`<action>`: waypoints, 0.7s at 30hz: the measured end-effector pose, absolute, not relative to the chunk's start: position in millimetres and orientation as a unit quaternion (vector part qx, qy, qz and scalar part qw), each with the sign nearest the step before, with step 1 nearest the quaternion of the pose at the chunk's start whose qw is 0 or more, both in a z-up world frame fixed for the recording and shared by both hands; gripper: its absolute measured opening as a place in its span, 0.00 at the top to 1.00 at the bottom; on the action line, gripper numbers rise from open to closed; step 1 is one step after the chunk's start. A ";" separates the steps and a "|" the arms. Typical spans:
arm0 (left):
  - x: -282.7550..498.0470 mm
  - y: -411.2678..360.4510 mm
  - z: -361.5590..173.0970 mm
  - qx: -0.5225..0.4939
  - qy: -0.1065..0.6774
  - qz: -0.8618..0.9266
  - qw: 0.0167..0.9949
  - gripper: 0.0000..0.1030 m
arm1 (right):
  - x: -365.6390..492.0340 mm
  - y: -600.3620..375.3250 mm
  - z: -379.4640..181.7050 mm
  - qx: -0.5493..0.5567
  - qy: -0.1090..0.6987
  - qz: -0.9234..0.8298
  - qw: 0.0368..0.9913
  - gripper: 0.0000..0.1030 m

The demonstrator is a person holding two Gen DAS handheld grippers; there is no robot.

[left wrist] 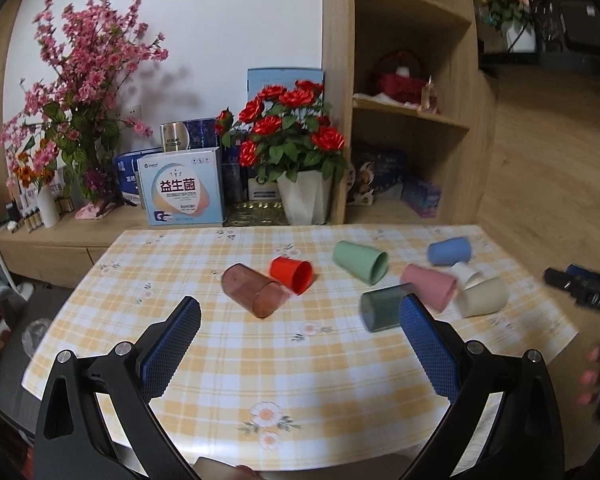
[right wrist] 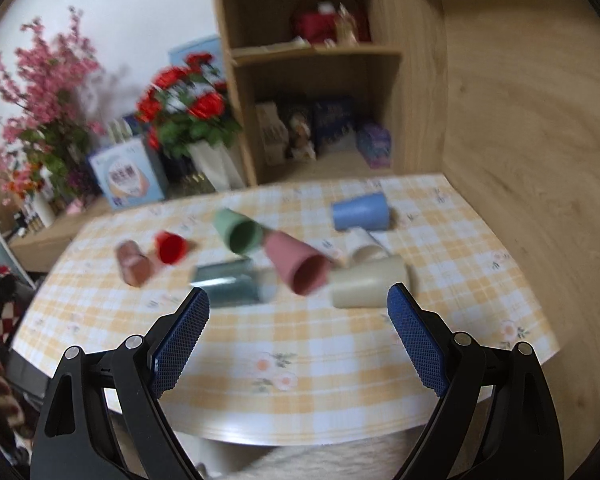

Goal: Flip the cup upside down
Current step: 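Move the right tool down to the small white cup and close on it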

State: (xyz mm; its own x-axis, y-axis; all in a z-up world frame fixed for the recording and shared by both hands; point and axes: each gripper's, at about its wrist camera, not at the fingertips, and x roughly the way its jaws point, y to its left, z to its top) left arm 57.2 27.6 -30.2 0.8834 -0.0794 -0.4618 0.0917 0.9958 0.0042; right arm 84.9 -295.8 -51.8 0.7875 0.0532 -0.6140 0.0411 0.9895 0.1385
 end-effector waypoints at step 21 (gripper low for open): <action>178.5 70.6 -76.5 -0.012 0.334 0.027 0.942 0.06 | 299.8 -385.2 -142.8 0.092 0.541 0.023 0.836 0.15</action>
State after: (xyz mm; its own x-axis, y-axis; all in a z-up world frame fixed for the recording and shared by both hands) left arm 178.5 70.6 -76.5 0.7760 0.0419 -0.6294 -0.0584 0.9983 -0.0055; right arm 299.8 -385.2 -142.8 0.4136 0.1369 -0.9001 0.0616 0.9822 0.1777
